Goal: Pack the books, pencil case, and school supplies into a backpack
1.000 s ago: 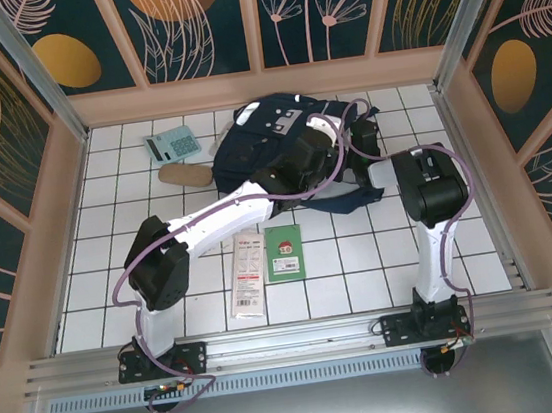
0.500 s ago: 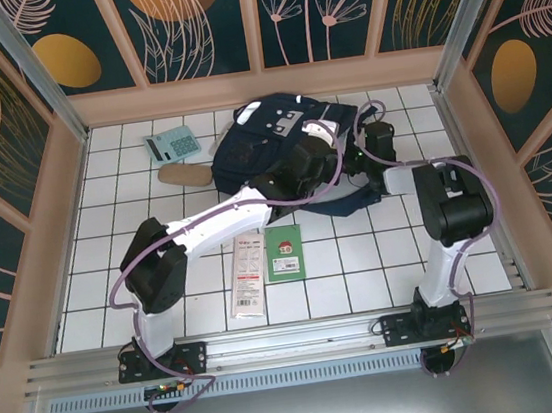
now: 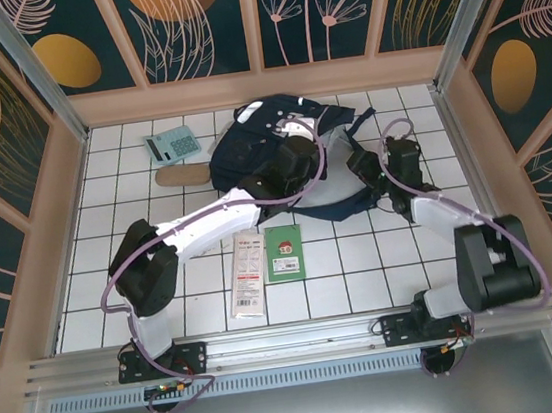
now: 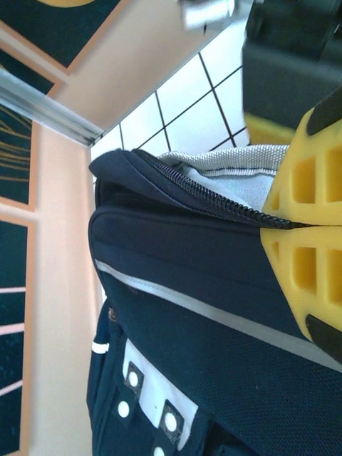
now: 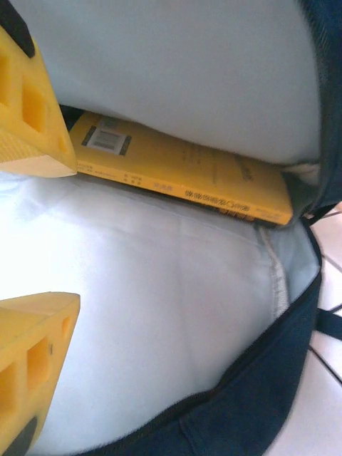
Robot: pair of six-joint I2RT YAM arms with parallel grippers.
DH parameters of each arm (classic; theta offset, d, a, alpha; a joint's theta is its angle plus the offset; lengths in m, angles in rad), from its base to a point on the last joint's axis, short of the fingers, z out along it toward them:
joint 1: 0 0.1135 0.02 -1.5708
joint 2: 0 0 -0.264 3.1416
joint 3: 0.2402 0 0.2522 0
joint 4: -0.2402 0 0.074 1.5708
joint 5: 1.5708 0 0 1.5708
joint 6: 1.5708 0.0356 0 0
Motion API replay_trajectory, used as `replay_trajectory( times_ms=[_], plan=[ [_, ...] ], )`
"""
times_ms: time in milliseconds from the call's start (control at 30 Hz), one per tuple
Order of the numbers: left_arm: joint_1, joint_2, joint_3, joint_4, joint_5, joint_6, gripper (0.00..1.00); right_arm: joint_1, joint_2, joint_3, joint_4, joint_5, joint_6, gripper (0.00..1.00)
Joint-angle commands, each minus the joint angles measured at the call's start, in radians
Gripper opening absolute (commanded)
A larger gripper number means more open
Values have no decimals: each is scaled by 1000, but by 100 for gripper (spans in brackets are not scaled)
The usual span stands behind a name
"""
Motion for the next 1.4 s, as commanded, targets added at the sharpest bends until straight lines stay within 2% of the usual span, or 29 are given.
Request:
replay_trajectory(
  times_ms=[0,233,367,433,500,800,867,900,933,1033,1167,1367],
  plan=[
    [41,-38,-12,55,-23,-83,0,8,-106,-53,-80,53,-65,47],
    [91,-4,-4,1,-16,-168,0,118,-266,-97,-154,126,-140,47],
    [102,-10,-15,-4,-10,-171,2,199,-317,-112,-151,175,-172,47],
    [102,-20,-21,-2,-7,-165,9,224,-321,-107,-150,191,-183,47],
    [102,-35,-29,-1,2,-157,26,235,-319,-101,-148,207,-184,47],
    [103,-138,-86,-33,-48,-156,68,241,-265,-82,-136,200,-194,47],
    [102,-158,-109,-46,-73,-152,70,255,-263,-81,-134,203,-197,47],
    [102,-200,-121,-55,-92,-155,76,261,-265,-80,-137,209,-201,47],
    [104,-219,-138,-65,-111,-161,78,270,-267,-77,-143,218,-207,47],
    [108,-281,-194,-86,-157,-167,79,277,-274,-52,-183,264,-231,47],
    [130,-352,-286,-121,-247,-185,86,280,-285,-22,-206,272,-254,47],
    [249,-410,-429,-138,-222,-286,85,337,-249,17,-195,260,-285,48]
  ],
)
